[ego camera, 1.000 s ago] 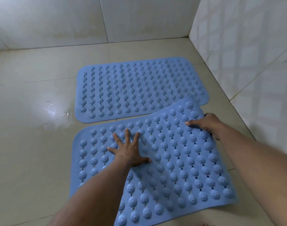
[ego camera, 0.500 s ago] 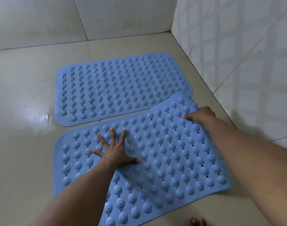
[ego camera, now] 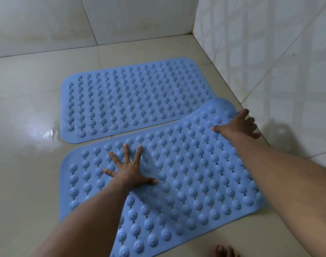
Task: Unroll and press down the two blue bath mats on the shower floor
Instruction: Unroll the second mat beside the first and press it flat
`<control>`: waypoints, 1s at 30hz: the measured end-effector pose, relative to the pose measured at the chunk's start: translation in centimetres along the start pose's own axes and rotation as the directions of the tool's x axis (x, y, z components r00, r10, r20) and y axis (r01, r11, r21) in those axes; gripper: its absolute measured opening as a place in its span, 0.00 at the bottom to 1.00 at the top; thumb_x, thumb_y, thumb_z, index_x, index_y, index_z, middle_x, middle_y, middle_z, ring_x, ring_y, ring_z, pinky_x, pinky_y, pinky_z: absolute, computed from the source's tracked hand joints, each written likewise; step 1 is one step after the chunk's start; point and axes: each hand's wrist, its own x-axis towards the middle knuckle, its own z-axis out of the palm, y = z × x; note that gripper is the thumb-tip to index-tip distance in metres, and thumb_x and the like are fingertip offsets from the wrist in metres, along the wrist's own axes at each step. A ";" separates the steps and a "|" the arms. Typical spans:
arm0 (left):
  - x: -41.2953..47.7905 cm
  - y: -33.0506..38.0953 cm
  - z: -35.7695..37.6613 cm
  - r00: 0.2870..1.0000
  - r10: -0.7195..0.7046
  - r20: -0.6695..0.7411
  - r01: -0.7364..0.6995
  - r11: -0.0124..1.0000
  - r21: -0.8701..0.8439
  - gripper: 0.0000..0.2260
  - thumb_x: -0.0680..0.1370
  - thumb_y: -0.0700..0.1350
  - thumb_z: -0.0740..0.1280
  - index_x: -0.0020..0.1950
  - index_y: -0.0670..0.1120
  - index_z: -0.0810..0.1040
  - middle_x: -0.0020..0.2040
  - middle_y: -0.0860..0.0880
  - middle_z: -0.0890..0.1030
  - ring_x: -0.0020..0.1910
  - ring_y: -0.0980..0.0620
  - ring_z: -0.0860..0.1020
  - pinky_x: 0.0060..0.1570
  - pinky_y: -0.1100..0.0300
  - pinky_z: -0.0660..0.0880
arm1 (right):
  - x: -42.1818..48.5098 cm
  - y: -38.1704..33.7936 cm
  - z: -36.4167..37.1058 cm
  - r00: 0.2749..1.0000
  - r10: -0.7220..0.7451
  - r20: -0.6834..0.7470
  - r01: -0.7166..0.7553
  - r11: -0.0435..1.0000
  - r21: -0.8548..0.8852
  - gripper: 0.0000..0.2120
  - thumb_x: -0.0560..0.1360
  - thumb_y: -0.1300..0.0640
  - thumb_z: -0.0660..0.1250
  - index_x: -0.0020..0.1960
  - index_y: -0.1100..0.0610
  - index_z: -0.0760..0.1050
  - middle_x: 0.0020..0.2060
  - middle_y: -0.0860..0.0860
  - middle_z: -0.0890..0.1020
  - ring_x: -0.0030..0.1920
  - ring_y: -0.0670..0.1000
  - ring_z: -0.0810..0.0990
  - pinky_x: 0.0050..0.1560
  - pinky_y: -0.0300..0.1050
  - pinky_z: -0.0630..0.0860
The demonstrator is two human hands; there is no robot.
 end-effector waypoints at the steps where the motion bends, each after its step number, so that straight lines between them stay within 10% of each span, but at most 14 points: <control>1: 0.0 0.0 0.0 1.000 -0.001 0.002 0.001 1.000 0.000 0.65 0.55 0.78 0.74 0.76 0.70 0.30 0.77 0.53 0.22 0.71 0.31 0.21 0.62 0.14 0.44 | -0.1 0.0 0.1 0.998 -0.002 -0.071 -0.001 1.000 -0.031 0.51 0.59 0.38 0.82 0.70 0.54 0.57 0.69 0.61 0.66 0.69 0.63 0.66 0.64 0.60 0.63; 5: -0.1 0.1 -0.1 1.000 0.000 0.004 0.000 1.000 0.000 0.65 0.55 0.77 0.74 0.76 0.70 0.30 0.76 0.53 0.21 0.71 0.31 0.21 0.62 0.15 0.44 | -0.9 0.3 1.0 0.983 -0.081 -0.167 0.068 0.995 -0.078 0.45 0.65 0.38 0.75 0.73 0.52 0.57 0.73 0.60 0.61 0.71 0.63 0.61 0.65 0.60 0.62; 12: -0.2 -0.2 -0.3 1.000 0.021 0.000 -0.021 1.000 0.003 0.65 0.54 0.79 0.73 0.75 0.71 0.30 0.77 0.54 0.22 0.74 0.34 0.23 0.61 0.14 0.46 | -5.4 0.6 7.0 0.847 -0.199 0.492 0.289 0.951 -0.112 0.48 0.71 0.28 0.66 0.82 0.43 0.46 0.82 0.52 0.41 0.81 0.62 0.39 0.72 0.75 0.54; 30: 0.6 -0.6 -0.5 0.999 0.001 -0.040 0.003 0.995 0.097 0.62 0.53 0.85 0.64 0.74 0.71 0.28 0.78 0.55 0.24 0.76 0.33 0.26 0.64 0.16 0.49 | -3.3 0.5 8.8 0.843 -0.255 0.474 0.370 0.914 -0.166 0.42 0.73 0.33 0.64 0.81 0.43 0.51 0.82 0.51 0.44 0.81 0.63 0.41 0.72 0.74 0.58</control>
